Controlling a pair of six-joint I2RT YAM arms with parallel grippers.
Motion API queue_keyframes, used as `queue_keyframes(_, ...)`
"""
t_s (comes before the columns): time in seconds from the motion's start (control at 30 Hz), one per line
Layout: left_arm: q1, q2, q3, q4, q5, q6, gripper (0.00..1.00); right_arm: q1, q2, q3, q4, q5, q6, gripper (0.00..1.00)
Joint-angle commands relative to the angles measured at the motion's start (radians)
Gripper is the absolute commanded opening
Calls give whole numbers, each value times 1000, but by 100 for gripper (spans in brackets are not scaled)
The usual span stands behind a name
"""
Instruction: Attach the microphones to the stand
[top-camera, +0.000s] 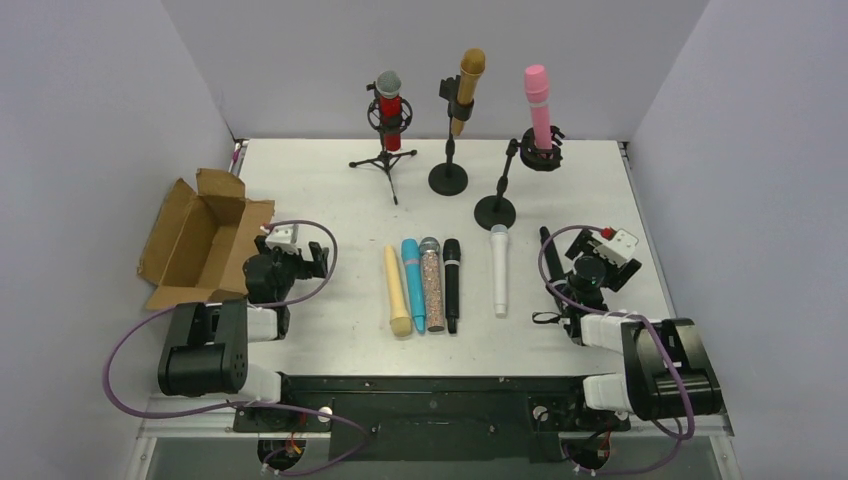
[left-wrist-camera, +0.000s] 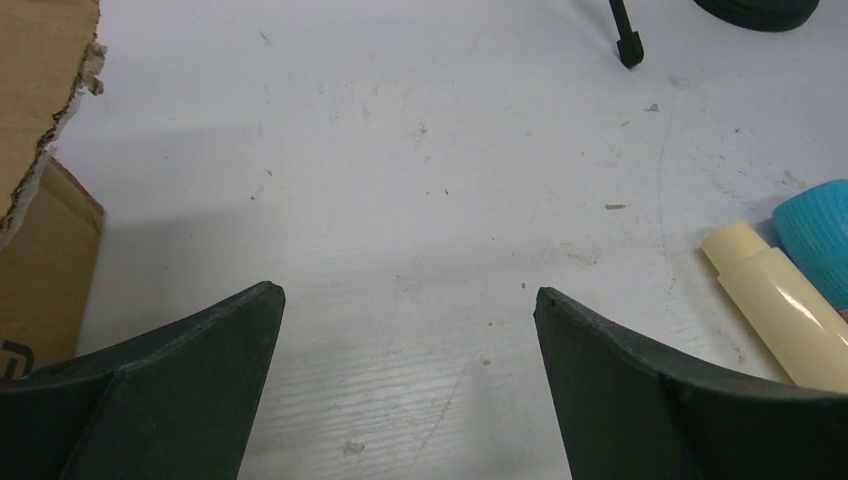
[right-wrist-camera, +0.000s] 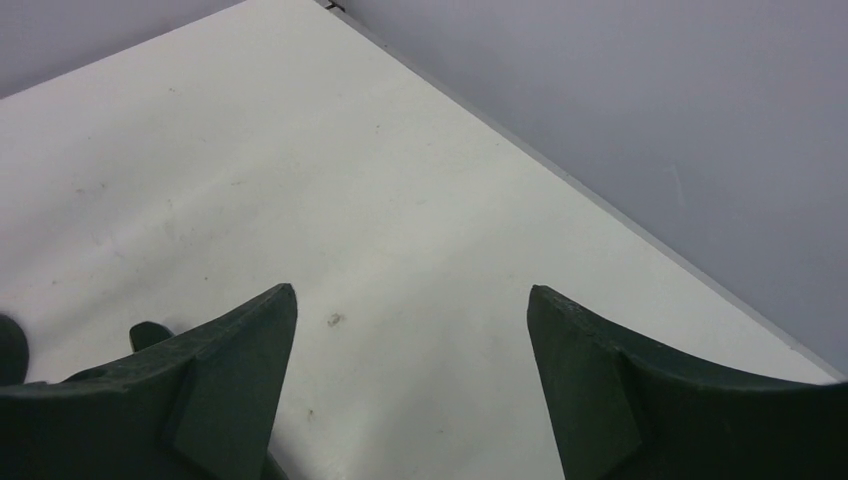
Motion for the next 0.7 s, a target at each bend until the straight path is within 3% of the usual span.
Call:
queue_keyframes(0.0,-12,25,-44,231,-66,0,96,32,65,-60,296,-46,-67,77)
queue_keyframes(0.03,-21,20,-31,164,-81,5,96,47,66,-58,285,-39,-75,75)
queue_keyframes(0.13,-26,23,-17,179,-102,1,96,8,74,3,170,-91,-38,75)
queue_keyframes(0.27,-26,27,-19,191,-100,-1,96,-17,59,-10,176,-123,-25,83)
queue_keyframes(0.67,-36,29,-14,177,-119,7,96,-7,67,-7,185,-106,-42,85)
